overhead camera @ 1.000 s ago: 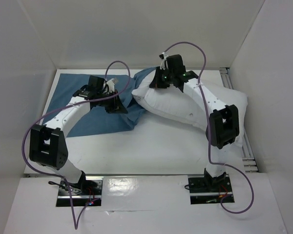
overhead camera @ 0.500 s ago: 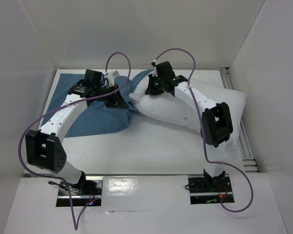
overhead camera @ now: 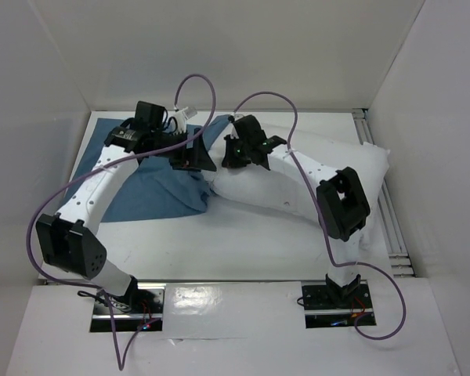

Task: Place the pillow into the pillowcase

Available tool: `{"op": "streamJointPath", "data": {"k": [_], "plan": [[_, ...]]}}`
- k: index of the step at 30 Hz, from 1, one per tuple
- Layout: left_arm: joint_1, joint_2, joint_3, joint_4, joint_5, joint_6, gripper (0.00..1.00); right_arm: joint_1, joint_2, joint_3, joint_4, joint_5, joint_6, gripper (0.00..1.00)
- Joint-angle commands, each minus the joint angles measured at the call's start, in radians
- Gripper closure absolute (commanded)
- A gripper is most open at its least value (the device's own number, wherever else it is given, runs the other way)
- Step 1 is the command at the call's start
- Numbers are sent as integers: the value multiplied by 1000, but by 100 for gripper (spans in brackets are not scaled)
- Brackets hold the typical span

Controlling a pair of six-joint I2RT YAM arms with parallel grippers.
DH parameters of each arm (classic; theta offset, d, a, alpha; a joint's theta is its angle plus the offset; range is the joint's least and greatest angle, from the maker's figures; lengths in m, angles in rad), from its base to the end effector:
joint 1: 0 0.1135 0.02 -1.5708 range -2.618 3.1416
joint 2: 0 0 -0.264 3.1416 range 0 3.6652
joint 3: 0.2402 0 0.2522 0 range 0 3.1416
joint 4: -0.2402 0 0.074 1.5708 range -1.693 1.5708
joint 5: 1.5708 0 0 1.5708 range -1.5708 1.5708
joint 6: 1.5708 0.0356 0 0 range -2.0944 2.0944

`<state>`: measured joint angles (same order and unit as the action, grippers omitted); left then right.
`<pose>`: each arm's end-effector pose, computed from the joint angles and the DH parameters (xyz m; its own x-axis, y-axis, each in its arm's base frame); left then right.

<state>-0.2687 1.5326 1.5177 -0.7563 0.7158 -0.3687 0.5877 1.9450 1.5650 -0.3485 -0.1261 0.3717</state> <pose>0.3101 -0.1096 0.3633 -0.8625 -0.0446 -0.5040 0.3679 0.6288 -0.6851 0.3702 0.2520 0.2513 -0.7444 -0.0629 -0.6648 -0.3840 0.8548 0.3490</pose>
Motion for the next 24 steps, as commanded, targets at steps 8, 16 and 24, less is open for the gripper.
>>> {"op": "streamJointPath", "data": {"k": [8, 16, 24], "plan": [[19, 49, 75, 43, -561, -73, 24, -3, -32, -65, -50, 68, -17, 100], [19, 221, 84, 92, -481, -69, 12, -3, -41, -74, -50, 68, -27, 100], [10, 293, 105, 83, -401, -45, 65, -3, -32, -33, -40, 68, -27, 100]]}}
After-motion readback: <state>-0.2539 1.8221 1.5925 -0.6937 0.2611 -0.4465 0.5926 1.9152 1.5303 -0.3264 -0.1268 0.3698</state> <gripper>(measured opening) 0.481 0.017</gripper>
